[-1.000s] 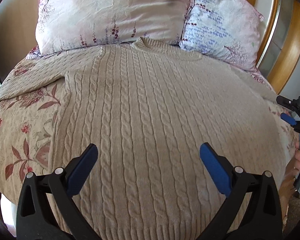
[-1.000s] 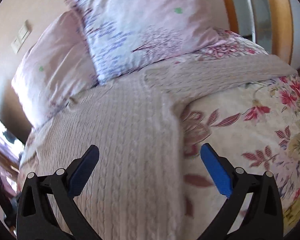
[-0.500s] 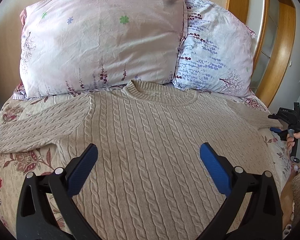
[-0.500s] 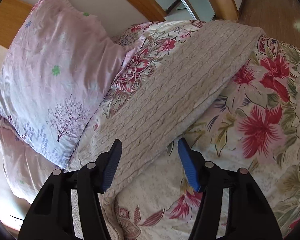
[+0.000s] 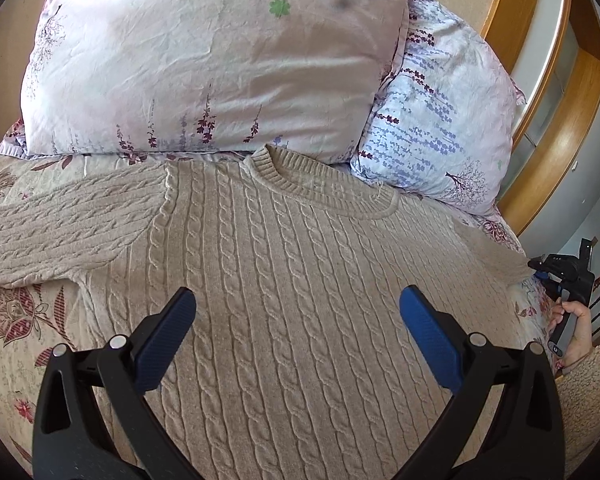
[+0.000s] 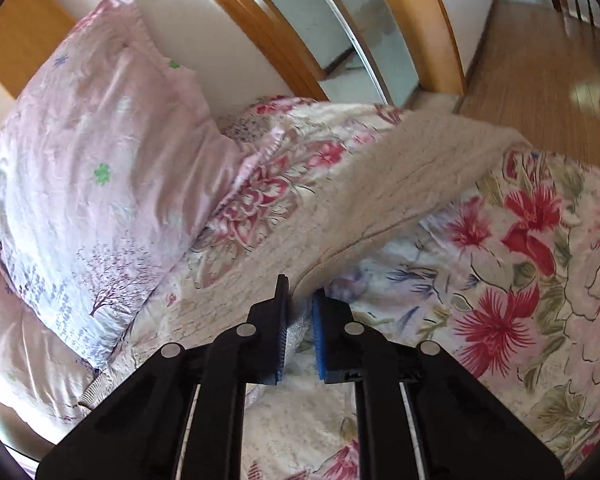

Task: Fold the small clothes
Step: 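Grasp one sleeve with the right gripper and fold it across the body, then open the right gripper to release the folded sleeve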

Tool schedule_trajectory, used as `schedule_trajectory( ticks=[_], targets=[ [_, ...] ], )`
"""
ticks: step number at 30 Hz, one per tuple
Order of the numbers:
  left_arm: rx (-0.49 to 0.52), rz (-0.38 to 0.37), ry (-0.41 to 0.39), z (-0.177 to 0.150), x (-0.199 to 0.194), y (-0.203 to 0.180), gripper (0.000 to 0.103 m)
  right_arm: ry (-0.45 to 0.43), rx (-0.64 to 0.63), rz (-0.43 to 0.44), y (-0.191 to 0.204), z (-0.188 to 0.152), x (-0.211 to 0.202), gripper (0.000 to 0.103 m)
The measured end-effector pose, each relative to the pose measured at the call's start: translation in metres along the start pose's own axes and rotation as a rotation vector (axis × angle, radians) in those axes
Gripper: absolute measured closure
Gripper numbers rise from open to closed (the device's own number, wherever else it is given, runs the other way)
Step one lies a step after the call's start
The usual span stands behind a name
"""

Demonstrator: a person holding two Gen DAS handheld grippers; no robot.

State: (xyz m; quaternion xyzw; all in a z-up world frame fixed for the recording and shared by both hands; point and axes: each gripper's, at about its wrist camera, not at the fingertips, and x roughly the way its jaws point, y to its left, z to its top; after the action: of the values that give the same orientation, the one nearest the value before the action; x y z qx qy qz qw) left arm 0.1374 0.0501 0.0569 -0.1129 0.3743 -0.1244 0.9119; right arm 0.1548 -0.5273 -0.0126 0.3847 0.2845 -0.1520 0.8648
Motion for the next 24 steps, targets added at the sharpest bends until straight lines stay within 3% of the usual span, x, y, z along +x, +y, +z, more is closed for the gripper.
schedule_trajectory(
  ticks=[4, 8, 13, 17, 20, 22, 24],
  targets=[
    [-0.055, -0.053, -0.014, 0.001, -0.001, 0.009, 0.002, -0.058, -0.155, 0.095, 0.053, -0.01, -0.025, 0.091],
    [-0.083, -0.066, -0.038, 0.001, -0.003, 0.014, 0.002, -0.019, -0.306, 0.229, 0.114, -0.042, -0.035, 0.091],
    [-0.048, -0.046, -0.079, -0.002, -0.011, 0.01, 0.002, 0.149, -0.485, 0.332, 0.176, -0.109, -0.015, 0.092],
    [-0.036, -0.06, -0.068, -0.004, -0.01, 0.008, 0.002, 0.295, -0.556, 0.312, 0.194, -0.165, 0.011, 0.091],
    [-0.03, -0.078, -0.044, -0.007, -0.003, 0.007, 0.002, 0.357, -0.544, 0.295, 0.185, -0.184, 0.022, 0.09],
    [-0.028, -0.09, -0.027, -0.01, 0.003, 0.007, 0.002, 0.367, -0.491, 0.329, 0.176, -0.181, 0.017, 0.082],
    [-0.032, -0.101, -0.008, -0.013, 0.009, 0.008, 0.002, 0.392, -0.401, 0.368, 0.164, -0.171, 0.01, 0.042]
  ],
)
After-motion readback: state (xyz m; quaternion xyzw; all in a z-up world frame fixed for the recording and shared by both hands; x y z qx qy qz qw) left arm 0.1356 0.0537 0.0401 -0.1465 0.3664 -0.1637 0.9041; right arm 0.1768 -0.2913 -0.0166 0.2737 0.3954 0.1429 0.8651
